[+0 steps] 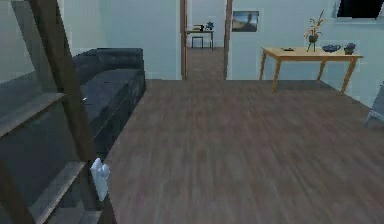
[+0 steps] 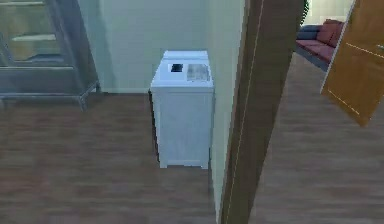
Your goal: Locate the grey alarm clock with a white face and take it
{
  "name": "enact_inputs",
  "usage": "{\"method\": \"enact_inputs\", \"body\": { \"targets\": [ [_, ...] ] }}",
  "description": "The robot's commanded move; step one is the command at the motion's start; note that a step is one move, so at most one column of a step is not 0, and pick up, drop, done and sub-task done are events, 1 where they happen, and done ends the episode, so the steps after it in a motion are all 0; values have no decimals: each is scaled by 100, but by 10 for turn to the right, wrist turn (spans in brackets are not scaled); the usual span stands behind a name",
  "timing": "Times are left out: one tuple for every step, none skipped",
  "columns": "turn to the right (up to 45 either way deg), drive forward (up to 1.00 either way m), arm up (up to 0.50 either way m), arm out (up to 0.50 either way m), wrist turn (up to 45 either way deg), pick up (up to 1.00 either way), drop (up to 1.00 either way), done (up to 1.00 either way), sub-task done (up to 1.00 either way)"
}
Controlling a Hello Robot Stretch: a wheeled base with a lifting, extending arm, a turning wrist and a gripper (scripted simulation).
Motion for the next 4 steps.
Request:
{"method": "enact_inputs", "body": {
  "targets": [
    [30, 0, 0, 0, 0, 0, 0, 0, 0],
    [0, 100, 0, 0, 0, 0, 0, 0, 0],
    [30, 0, 0, 0, 0, 0, 0, 0, 0],
    [0, 100, 0, 0, 0, 0, 0, 0, 0]
  ]
}}
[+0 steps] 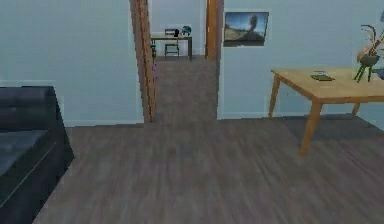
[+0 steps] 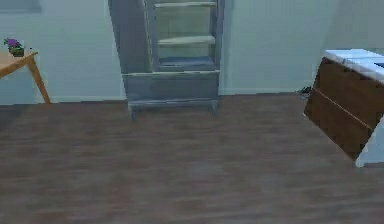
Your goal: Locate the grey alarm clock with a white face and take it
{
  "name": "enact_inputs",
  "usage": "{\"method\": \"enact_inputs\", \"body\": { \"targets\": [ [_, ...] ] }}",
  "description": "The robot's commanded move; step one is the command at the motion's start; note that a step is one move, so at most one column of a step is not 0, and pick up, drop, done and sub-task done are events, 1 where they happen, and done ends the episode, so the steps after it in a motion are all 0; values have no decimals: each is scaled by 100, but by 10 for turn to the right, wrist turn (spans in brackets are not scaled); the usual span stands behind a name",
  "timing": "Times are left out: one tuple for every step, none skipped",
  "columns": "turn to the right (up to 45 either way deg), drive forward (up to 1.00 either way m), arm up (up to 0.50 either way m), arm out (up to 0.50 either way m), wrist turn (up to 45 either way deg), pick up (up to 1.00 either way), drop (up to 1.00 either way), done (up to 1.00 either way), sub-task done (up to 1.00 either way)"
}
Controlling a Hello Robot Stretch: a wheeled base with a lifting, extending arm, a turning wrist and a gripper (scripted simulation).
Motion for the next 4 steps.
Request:
{"method": "enact_inputs", "body": {
  "targets": [
    [0, 100, 0, 0, 0, 0, 0, 0, 0],
    [0, 100, 0, 0, 0, 0, 0, 0, 0],
    [-30, 0, 0, 0, 0, 0, 0, 0, 0],
    [0, 75, 0, 0, 0, 0, 0, 0, 0]
  ]
}}
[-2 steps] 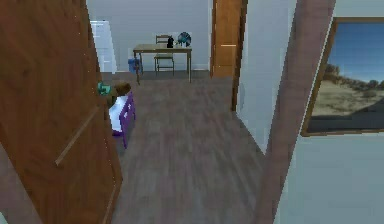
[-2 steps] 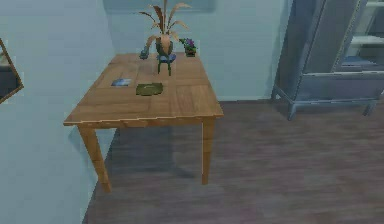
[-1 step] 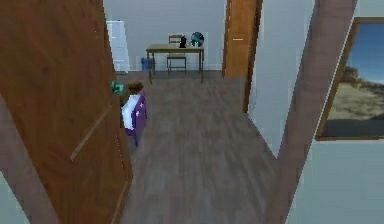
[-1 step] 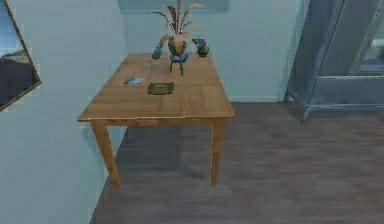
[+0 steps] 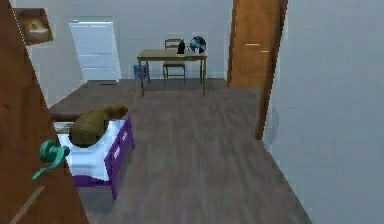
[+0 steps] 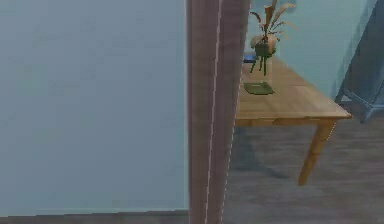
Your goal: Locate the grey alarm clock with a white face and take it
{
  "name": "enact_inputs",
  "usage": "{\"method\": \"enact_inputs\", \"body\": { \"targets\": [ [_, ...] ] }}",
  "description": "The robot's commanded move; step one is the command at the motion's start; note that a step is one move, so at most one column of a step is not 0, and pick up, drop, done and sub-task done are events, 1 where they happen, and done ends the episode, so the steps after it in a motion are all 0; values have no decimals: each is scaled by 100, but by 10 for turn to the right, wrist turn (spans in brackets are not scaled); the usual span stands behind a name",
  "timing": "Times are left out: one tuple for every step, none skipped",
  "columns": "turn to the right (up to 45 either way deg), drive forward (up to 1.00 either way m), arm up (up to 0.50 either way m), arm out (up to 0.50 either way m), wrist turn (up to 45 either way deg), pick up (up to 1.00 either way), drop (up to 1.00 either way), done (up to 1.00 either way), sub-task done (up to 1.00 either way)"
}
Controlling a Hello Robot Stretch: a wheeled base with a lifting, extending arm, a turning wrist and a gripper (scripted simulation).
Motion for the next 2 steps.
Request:
{"method": "enact_inputs", "body": {
  "targets": [
    [330, 0, 0, 0, 0, 0, 0, 0, 0],
    [0, 10, 0, 0, 0, 0, 0, 0, 0]
  ]
}}
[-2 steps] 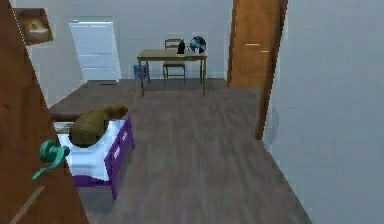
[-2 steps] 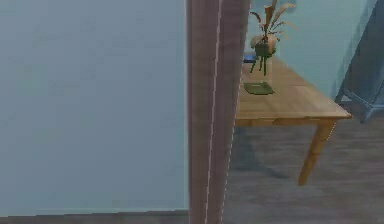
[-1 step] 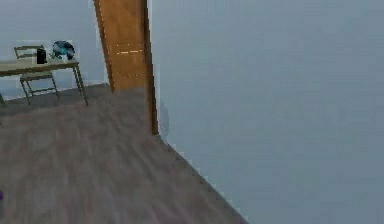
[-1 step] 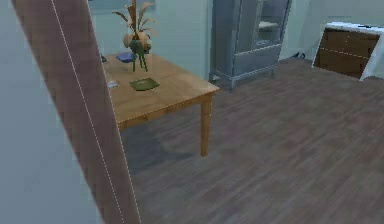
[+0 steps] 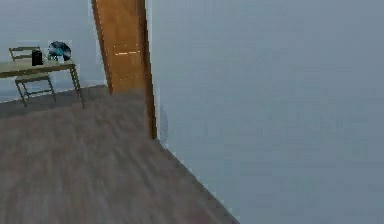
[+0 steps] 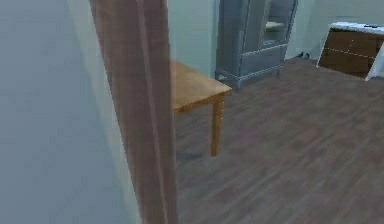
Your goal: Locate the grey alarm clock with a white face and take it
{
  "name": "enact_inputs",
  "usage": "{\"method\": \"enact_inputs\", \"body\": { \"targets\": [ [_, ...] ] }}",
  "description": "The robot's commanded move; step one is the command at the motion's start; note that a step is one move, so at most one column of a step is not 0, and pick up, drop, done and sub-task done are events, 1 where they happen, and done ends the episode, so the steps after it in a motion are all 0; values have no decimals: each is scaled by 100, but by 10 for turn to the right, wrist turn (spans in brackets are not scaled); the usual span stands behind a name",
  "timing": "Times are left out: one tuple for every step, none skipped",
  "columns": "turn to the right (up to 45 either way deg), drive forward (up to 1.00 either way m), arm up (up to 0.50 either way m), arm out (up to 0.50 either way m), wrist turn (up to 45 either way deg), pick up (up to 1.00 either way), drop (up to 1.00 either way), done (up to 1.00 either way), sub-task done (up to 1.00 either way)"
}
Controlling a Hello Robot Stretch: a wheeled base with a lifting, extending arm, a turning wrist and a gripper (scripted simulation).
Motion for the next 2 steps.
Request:
{"method": "enact_inputs", "body": {
  "targets": [
    [-450, 0, 0, 0, 0, 0, 0, 0, 0],
    [-60, 0, 0, 0, 0, 0, 0, 0, 0]
  ]
}}
